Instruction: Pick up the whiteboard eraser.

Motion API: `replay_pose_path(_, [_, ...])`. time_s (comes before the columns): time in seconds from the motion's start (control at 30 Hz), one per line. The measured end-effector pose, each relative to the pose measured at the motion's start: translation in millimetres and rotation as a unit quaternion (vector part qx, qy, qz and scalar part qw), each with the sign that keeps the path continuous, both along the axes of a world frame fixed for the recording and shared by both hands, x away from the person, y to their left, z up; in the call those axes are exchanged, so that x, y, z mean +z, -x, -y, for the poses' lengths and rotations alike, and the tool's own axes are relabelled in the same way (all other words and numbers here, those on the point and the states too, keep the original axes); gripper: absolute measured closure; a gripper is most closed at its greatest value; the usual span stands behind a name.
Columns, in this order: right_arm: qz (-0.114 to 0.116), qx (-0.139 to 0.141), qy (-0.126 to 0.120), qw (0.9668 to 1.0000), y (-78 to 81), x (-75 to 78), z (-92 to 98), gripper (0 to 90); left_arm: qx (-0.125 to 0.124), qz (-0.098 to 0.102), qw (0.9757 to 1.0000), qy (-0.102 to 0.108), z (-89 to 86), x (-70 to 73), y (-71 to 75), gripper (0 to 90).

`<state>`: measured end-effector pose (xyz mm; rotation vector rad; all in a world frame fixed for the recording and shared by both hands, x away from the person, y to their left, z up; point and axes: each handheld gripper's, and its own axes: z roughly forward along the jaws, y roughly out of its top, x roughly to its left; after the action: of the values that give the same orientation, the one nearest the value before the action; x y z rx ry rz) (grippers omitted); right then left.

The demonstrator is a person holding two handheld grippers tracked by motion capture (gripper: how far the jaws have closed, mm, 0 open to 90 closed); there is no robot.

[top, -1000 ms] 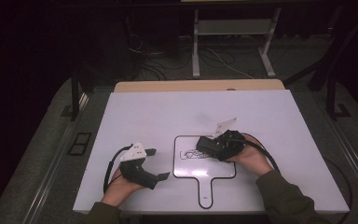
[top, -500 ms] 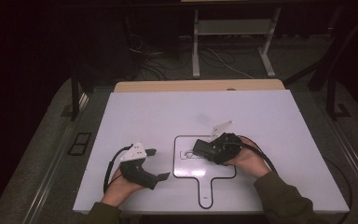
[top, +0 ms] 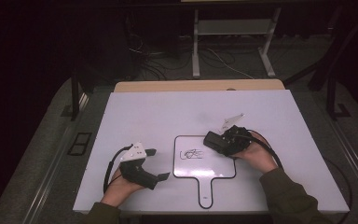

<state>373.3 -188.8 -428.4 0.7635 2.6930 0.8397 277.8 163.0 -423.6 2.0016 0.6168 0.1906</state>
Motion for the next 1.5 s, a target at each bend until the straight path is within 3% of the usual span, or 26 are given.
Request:
replay_pose_path(0.27, [0.005,-0.016,0.008,0.9998,-2.8,0.5,8.9,38.8,0.000,-0.001,1.0000,-0.001,0.0,-0.2,-0.4,0.0])
replay_pose_path(0.77, [0.002,0.041,0.021,0.9989,19.2,3.0,-20.6,38.8,-0.001,0.000,1.0000,0.000,-0.2,-0.1,-0.3,0.0])
replay_pose_path(1.17, [-0.001,-0.023,0.022,0.9995,1.1,1.9,5.4,38.8,-0.002,-0.002,1.0000,-0.002,0.2,-0.3,-0.2,0.0])
replay_pose_path(1.37, [0.001,-0.020,0.026,0.9995,3.9,2.5,1.8,38.8,-0.002,-0.003,1.0000,-0.003,0.7,-0.6,-0.4,0.0])
replay_pose_path(1.5, [0.003,0.000,0.026,0.9997,8.3,2.4,-7.3,38.8,-0.002,-0.003,1.0000,-0.002,1.1,-0.7,-0.4,0.0])
